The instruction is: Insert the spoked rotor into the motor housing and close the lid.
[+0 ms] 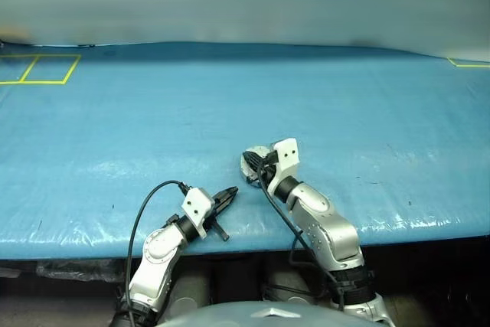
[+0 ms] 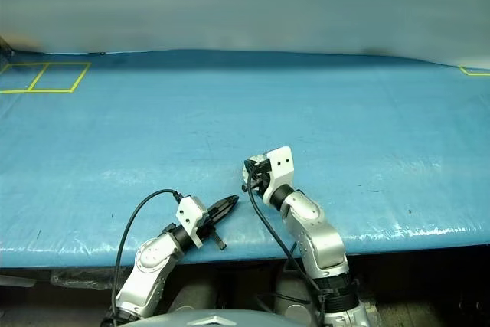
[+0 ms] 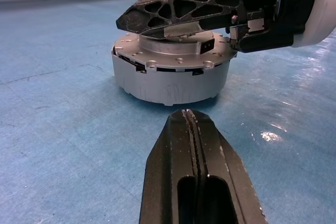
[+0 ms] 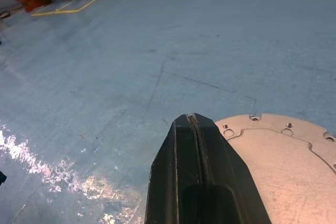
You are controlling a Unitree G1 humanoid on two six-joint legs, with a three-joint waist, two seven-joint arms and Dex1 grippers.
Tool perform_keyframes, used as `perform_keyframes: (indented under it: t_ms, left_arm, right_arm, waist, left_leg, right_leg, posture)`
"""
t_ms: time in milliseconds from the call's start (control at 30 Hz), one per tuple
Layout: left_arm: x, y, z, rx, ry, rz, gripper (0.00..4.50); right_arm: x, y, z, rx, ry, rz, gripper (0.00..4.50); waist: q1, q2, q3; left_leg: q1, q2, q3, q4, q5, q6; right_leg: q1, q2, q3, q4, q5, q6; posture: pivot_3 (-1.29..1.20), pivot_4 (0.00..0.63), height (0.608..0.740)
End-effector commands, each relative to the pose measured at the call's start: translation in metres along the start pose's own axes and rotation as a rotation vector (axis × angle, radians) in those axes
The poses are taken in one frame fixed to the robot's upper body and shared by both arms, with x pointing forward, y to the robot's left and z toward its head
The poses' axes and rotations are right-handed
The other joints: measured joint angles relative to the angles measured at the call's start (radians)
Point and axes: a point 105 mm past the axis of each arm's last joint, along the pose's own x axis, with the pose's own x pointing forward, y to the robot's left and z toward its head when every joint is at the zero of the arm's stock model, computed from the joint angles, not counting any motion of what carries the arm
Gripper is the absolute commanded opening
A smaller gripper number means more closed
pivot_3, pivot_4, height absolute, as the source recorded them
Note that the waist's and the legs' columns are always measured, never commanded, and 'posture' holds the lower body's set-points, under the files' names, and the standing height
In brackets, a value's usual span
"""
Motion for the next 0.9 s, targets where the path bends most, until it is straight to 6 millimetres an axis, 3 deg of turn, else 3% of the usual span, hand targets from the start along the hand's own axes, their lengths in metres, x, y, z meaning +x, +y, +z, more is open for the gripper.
perform_keyframes:
  t_ms: [33, 167, 233, 333, 500, 733, 900]
  left_arm:
    - [-0.002, 0.002, -0.004, 0.001, 0.009, 0.02, 0.02]
    - [-0.004, 0.004, -0.001, 0.008, -0.005, 0.04, 0.02]
    - [-0.003, 0.007, 0.004, 0.011, -0.022, 0.067, 0.02]
    - [-0.002, 0.009, 0.01, 0.025, -0.042, 0.083, 0.0]
    - [-0.002, 0.011, 0.015, 0.035, -0.06, 0.093, 0.0]
    - [-0.001, 0.009, 0.019, 0.042, -0.059, 0.088, 0.0]
    - [-0.002, 0.009, 0.02, 0.042, -0.056, 0.087, 0.0]
  right_arm:
    - [-0.003, 0.004, 0.017, 0.007, -0.059, -0.036, 0.0]
    - [-0.012, 0.022, 0.036, -0.053, -0.098, -0.006, 0.0]
    - [-0.018, 0.029, 0.038, -0.206, -0.079, 0.005, 0.0]
    - [-0.024, 0.03, 0.035, -0.322, -0.038, -0.008, 0.59]
    - [-0.027, 0.027, 0.028, -0.336, -0.003, -0.029, 2.2]
    - [-0.028, 0.005, 0.026, -0.331, 0.017, -0.099, 4.45]
    - [-0.028, -0.011, 0.024, -0.322, 0.019, -0.167, 4.45]
  waist:
    - [0.0, 0.0, 0.0]
    - [0.001, 0.0, 0.0]
    - [0.001, 0.0, 0.0]
    - [0.001, 0.0, 0.0]
    - [0.001, 0.0, 0.0]
    - [0.002, 0.0, 0.0]
    - [0.002, 0.0, 0.0]
  left_leg:
    - [0.0, 0.0, 0.0, 0.0, 0.0, 0.0]
    - [-0.001, 0.0, 0.0, -0.002, 0.0, 0.0]
    - [-0.001, 0.0, 0.0, -0.004, 0.0, 0.0]
    - [-0.001, 0.0, -0.001, -0.005, 0.0, 0.0]
    - [-0.001, 0.0, -0.001, -0.005, 0.0, 0.0]
    - [-0.002, 0.0, -0.001, -0.005, 0.0, 0.0]
    - [-0.002, 0.0, -0.001, -0.006, 0.0, 0.0]
  right_leg:
    - [0.0, 0.0, 0.0, 0.0, 0.0, 0.0]
    - [-0.001, 0.0, 0.0, -0.002, 0.0, 0.0]
    - [-0.001, 0.0, 0.0, -0.004, 0.0, 0.0]
    - [-0.001, 0.0, -0.002, -0.006, 0.0, 0.0]
    - [0.0, 0.0, -0.002, -0.007, 0.0, 0.0]
    - [0.0, 0.0, -0.002, -0.008, 0.0, 0.0]
    - [0.0, 0.0, -0.002, -0.009, 0.0, 0.001]
  posture:
    - [0.0, 0.15, 0.74]
    - [0.0, 0.15, 0.74]
    - [0.0, 0.15, 0.74]
    - [0.0, 0.15, 0.74]
    - [0.0, 0.15, 0.74]
    - [0.0, 0.15, 0.74]
    - [0.0, 0.15, 0.74]
